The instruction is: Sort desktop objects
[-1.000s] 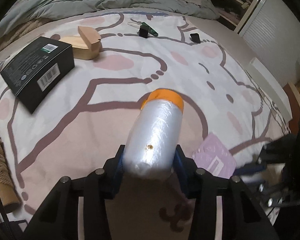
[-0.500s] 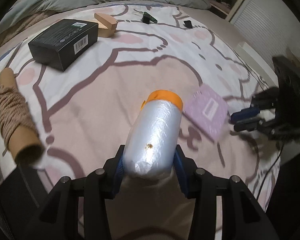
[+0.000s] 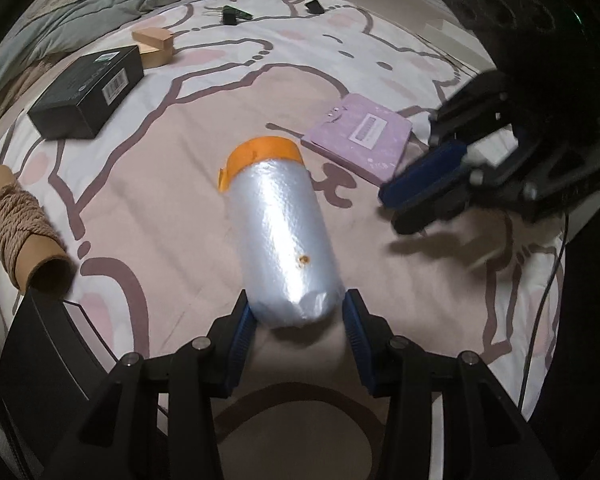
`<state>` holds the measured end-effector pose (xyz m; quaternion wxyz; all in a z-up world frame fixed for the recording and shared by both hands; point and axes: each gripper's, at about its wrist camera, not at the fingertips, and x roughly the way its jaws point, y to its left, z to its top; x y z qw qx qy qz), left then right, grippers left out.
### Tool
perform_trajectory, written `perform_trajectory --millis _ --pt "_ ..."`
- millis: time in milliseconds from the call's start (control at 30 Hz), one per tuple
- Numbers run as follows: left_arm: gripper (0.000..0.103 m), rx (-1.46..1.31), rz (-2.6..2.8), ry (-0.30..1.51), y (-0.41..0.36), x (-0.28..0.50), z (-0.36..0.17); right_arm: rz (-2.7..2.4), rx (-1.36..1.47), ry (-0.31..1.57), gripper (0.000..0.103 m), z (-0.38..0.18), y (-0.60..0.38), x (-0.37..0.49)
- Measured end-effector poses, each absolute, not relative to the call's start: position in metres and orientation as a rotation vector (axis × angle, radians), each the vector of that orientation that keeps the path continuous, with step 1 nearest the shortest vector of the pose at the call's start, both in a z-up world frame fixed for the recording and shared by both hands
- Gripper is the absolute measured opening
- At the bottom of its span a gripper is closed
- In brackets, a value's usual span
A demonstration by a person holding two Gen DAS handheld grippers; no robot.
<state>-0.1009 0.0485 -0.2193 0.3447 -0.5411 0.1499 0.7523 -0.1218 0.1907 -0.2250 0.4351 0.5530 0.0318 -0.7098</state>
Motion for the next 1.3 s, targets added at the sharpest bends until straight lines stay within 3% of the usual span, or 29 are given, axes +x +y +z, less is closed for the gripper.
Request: perform_trajectory --millis 33,100,167,800,1067,1233,1267,1300 --pt "0.045 -1.410 1.961 0.381 0.048 -0.102 -0.219 -1.768 1.386 0.085 0.016 -0.228 0.189 -0.123" --pt "0.062 -1.429 1.987 0.354 0.046 -0.106 -0.220 -1.791 1.402 0.105 0.016 -0.233 0.190 -0.125" --pt "0.068 -1.439 1.999 0.322 0.045 -0.109 -0.220 -1.833 1.403 0.119 0.016 -0.236 0.195 -0.128" --pt "0.068 -1.525 2.190 0.510 0.031 -0.137 -0.220 -1.979 1.412 0.084 0.016 -0.243 0.237 -0.140" --pt "0.068 -1.495 2.177 0.512 0.043 -0.149 -0.216 -1.967 1.411 0.044 0.016 -0.246 0.239 -0.141" --pt "0.068 -1.499 2.143 0.413 0.049 -0.162 -0.211 -1.956 1.432 0.022 0.016 -0.244 0.242 -0.141" --pt "0.067 -1.505 2.136 0.410 0.051 -0.163 -0.212 -1.954 1.438 0.015 0.016 -0.243 0.243 -0.141" --pt "0.053 -1.509 2.129 0.410 0.053 -0.165 -0.214 -1.954 1.441 0.007 0.016 -0.241 0.244 -0.141"
